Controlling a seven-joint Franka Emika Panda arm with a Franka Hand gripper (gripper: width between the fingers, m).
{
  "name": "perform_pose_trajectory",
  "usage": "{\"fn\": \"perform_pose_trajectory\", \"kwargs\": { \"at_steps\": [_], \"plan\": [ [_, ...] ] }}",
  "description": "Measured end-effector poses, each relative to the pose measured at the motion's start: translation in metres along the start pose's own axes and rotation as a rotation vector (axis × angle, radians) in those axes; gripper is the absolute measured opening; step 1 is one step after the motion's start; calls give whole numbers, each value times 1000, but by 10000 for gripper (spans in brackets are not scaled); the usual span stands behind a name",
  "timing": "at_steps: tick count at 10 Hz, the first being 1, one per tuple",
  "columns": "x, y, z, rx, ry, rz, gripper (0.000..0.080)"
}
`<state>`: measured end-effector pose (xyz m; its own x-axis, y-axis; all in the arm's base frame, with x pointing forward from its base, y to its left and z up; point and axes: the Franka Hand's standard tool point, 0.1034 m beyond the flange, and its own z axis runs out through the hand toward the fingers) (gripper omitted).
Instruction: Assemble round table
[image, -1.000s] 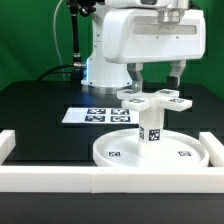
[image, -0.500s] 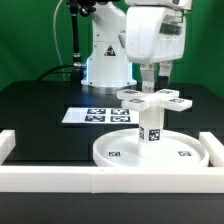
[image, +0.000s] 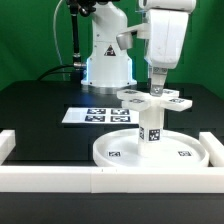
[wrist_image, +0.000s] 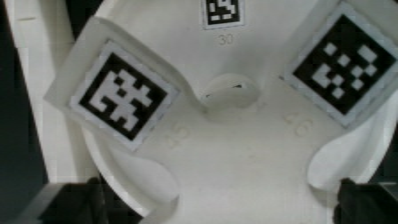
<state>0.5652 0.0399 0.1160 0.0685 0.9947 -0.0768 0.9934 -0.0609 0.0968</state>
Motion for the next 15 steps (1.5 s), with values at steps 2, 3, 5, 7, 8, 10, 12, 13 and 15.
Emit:
{"fn": "perform_pose_trajectory", "kwargs": {
  "at_steps": [2, 3, 5, 7, 8, 10, 12, 13, 15],
  "plan": [
    [-1, -2, 3, 5, -7, -85, 649],
    [-1, -3, 5, 8, -8, -82, 649],
    [-1, -5, 9, 15, -9, -78, 649],
    [-1, -7, 14, 23, -12, -74, 649],
    [-1, -7, 14, 23, -14, -77, 640],
    [-1, -7, 16, 25, -17, -81, 489],
    [-2, -7, 16, 26, -17, -79, 439],
    [-2, -7, 16, 26, -17, -50, 439],
    [-2, -7, 16, 26, -16, 30, 439]
  ]
}}
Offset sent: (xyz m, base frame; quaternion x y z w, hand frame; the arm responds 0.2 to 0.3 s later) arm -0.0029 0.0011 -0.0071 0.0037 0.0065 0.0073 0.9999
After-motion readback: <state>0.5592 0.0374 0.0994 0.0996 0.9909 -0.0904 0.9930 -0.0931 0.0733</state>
